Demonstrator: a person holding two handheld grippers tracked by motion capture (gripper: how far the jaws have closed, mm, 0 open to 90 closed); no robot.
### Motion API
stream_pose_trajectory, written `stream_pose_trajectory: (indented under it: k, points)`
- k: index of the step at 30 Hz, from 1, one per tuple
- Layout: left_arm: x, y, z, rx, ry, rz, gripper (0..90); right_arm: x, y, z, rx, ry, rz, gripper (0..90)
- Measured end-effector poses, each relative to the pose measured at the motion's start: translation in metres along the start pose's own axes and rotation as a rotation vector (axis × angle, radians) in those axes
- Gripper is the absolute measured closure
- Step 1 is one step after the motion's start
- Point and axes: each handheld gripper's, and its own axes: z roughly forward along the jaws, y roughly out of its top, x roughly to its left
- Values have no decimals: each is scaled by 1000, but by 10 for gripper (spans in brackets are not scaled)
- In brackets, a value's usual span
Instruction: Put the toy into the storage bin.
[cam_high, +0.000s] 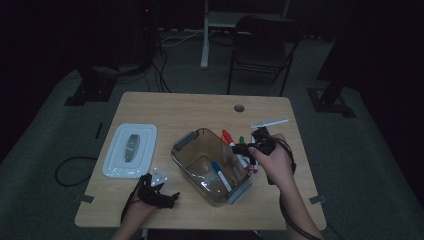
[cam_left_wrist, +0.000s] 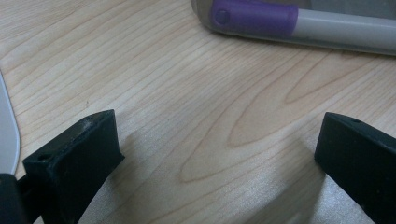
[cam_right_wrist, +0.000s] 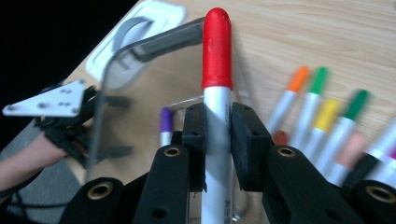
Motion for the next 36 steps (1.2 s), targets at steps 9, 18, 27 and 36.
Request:
stream_pose_trajectory:
  k: [9, 18, 27, 36]
  points:
    - [0, 0, 0, 1, 0, 1, 7, 36, 15, 51, 113, 76, -85, 763]
    - [0, 0, 0, 1, -1, 0, 7, 43, 14, 91, 225, 103, -96, 763]
    - [0, 0, 0, 0, 0, 0, 7, 48, 6, 138, 374, 121, -92, 763]
    - [0, 0, 0, -1, -1, -1, 7, 46, 0, 158, 436, 126, -67, 763]
